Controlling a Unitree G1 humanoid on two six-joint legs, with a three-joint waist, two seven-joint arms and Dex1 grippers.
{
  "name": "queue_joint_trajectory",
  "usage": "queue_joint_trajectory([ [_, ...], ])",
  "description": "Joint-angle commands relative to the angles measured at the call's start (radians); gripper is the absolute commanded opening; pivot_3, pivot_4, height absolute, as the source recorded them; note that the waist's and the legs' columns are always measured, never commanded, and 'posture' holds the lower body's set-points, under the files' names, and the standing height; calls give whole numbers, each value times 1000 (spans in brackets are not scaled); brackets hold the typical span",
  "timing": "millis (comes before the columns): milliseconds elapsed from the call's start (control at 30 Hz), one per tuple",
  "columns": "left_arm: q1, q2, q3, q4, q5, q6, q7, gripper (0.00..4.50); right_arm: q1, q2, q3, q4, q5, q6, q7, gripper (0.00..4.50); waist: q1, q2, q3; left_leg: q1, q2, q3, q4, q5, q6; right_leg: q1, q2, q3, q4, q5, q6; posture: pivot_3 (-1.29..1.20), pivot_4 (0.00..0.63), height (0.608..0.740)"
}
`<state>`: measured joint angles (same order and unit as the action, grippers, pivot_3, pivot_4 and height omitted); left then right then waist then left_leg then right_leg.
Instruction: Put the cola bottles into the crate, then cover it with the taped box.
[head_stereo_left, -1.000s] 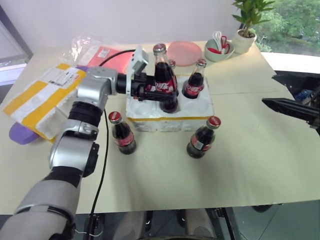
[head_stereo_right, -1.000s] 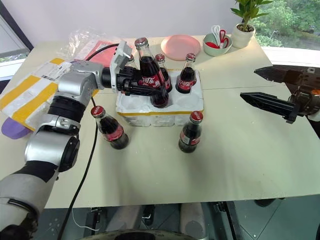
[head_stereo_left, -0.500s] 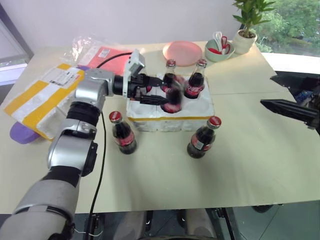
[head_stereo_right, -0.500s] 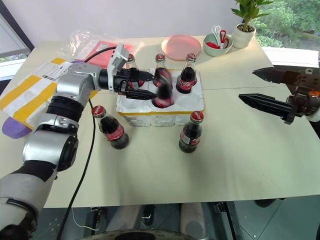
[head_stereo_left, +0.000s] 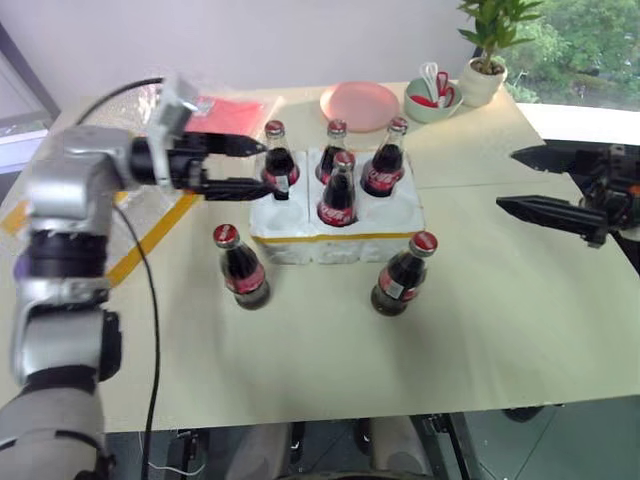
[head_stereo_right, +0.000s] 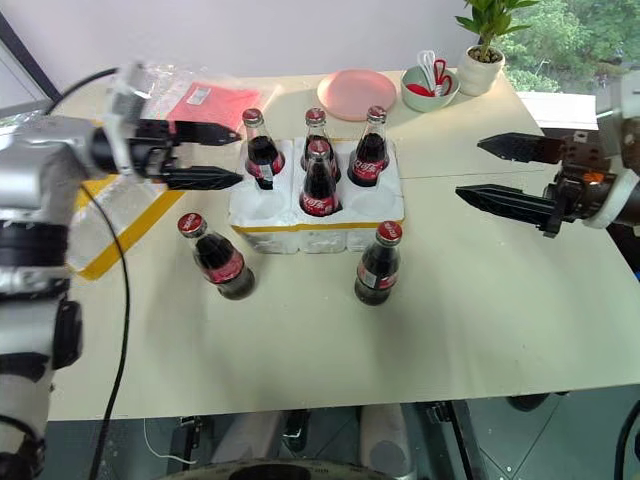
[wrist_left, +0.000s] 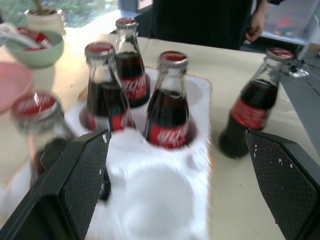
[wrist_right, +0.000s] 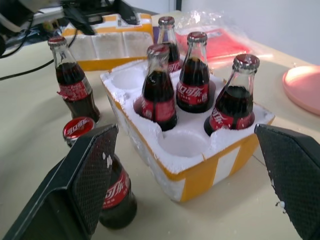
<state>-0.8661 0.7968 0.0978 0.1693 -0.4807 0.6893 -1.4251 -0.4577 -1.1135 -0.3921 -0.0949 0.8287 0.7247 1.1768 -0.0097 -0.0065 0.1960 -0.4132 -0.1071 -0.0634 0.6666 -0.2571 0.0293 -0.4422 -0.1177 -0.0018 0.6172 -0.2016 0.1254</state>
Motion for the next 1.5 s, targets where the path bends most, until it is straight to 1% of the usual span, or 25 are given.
queue_joint_trajectory([
  [33, 120, 104, 161, -217, -116, 124, 55, 4455, -43, 0, 14, 21, -12, -28, 25, 4500, -2, 0, 0, 0, 0, 0, 0, 0, 0, 0, 0, 0, 0, 0, 0, 0, 150, 740],
  [100, 205, 140, 222, -300, -154, 161, 89, 4455, -51, 1, 26, 33, -19, -34, 37, 4500, -3, 0, 0, 0, 0, 0, 0, 0, 0, 0, 0, 0, 0, 0, 0, 0, 150, 740],
  [167, 332, 167, 326, -411, -200, 214, 134, 4455, -63, 3, 43, 46, -31, -41, 50, 4500, -1, 0, 0, 1, 0, 0, -1, 0, 0, 0, 0, 0, -1, 0, 0, 0, 150, 740],
  [267, 488, 174, 452, -533, -255, 267, 202, 4455, -85, 7, 64, 61, -43, -45, 61, 4500, -1, 0, 0, 1, 0, 0, -1, 0, 0, 1, -1, 1, -1, 0, 0, 0, 150, 740],
  [367, 599, 158, 502, -614, -288, 272, 254, 4455, -100, 12, 75, 72, -51, -46, 67, 4500, 3, 0, 0, 2, 1, 0, -1, 0, 0, 1, 0, 1, -1, 0, 0, 0, 150, 740],
  [433, 681, 141, 509, -671, -289, 244, 276, 4455, -110, 17, 85, 77, -57, -46, 68, 4500, 1, 1, -1, 3, 1, 0, -1, 0, 0, 3, -1, 1, -1, 0, 0, 0, 150, 740],
  [500, 743, 121, 483, -711, -272, 204, 309, 4455, -118, 19, 92, 79, -61, -45, 70, 4500, 1, 1, -1, 4, 0, 0, -1, 0, 0, 3, -1, 1, -1, 0, -1, 0, 150, 740],
  [667, 834, 53, 375, -765, -220, 128, 417, 4455, -122, 16, 93, 72, -67, -36, 72, 4500, 3, 1, -1, 4, 1, 0, -1, 0, 0, 4, -1, 1, -2, 0, -1, 0, 150, 740],
  [767, 873, 15, 307, -761, -164, 51, 461, 4455, -80, -11, 83, 43, -77, -46, 104, 4500, 3, 1, -1, 4, 1, 0, -1, -1, 0, 4, -1, 1, -2, 0, -1, 0, 150, 740],
  [867, 868, -8, 260, -743, -150, 16, 489, 4455, -56, -28, 67, 26, -70, -40, 125, 4500, 14, 1, -1, 4, 1, 0, -2, -1, 0, 4, -1, 1, -2, 0, -1, 0, 150, 740],
  [1033, 800, -58, 136, -649, -77, -73, 530, 4455, -51, -53, 40, -2, -38, 0, 140, 4500, 23, 3, -2, 4, 1, 1, -2, -1, 0, 4, -1, 1, -3, 0, -2, 0, 150, 740],
  [1300, 762, -84, 66, -568, -42, -135, 540, 4455, -48, -56, 21, -28, -22, 35, 136, 4500, 23, 3, -2, 4, 1, 1, -2, -1, 0, 3, -1, 1, -3, 0, -2, 0, 150, 740],
  [1400, 754, -96, 62, -559, -65, -131, 538, 4455, -32, -64, 12, -50, -14, 42, 147, 4500, 23, 3, -2, 4, 1, 1, -2, -1, 0, 3, -1, 1, -3, 0, -2, 0, 150, 740],
  [1433, 753, -99, 66, -558, -76, -129, 536, 4225, -29, -67, 9, -54, -11, 43, 149, 4500, 23, 3, -2, 4, 1, 1, -2, -1, 0, 3, -1, 1, -3, 0, -2, 0, 150, 740],
  [1500, 758, -91, 66, -566, -82, -131, 523, 3550, -26, -70, 2, -57, -7, 47, 150, 4500, 23, 3, -2, 4, 1, 1, -2, -1, 0, 4, -1, 1, -3, 0, -2, 0, 150, 740],
])
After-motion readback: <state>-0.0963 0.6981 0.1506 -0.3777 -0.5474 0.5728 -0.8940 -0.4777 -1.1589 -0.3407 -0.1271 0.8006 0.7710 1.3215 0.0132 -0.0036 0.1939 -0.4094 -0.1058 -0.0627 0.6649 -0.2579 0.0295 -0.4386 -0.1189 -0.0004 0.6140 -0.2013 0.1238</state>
